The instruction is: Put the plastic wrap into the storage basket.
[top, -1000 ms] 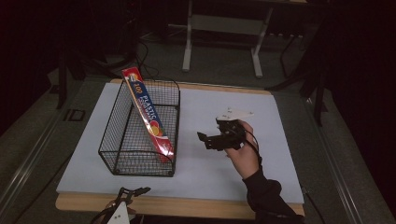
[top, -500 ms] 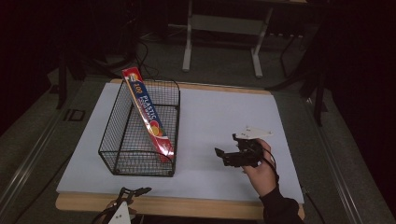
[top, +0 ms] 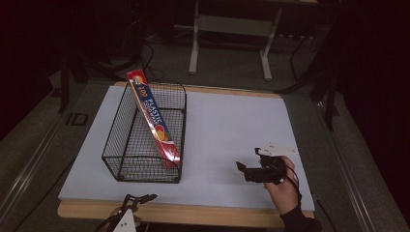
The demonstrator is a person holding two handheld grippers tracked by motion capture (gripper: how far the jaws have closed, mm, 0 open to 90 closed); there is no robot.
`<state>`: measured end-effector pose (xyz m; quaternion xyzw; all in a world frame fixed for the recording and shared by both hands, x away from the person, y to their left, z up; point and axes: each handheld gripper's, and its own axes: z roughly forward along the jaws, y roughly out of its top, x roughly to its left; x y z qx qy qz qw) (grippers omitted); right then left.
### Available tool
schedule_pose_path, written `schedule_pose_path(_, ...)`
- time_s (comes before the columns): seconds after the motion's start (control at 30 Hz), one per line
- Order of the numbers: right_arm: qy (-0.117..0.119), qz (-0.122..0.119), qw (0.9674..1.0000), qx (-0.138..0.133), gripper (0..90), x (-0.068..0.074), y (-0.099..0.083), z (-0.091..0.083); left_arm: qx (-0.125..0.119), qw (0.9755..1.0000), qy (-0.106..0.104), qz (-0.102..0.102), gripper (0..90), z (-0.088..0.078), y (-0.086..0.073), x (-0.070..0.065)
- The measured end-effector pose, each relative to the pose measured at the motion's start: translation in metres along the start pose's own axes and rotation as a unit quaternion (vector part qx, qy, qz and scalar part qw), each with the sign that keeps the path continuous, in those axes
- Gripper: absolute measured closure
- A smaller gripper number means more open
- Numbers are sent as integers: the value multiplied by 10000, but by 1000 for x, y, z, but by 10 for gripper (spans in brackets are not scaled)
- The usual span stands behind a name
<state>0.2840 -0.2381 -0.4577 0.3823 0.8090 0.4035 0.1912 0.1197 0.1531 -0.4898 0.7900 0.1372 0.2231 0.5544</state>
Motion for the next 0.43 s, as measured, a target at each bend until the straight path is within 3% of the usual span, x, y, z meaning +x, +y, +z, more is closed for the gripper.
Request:
schedule_pose_path(0.2, -125, -2, 9999, 28, 144, -6, -14, -4, 2, 10000, -9, 8, 1, 0, 0, 0)
schedule_pose_path(0.43, -152, -8, 9999, -71, 145, -7, -15, -6, 12, 10000, -17, 18, 1, 0, 0, 0)
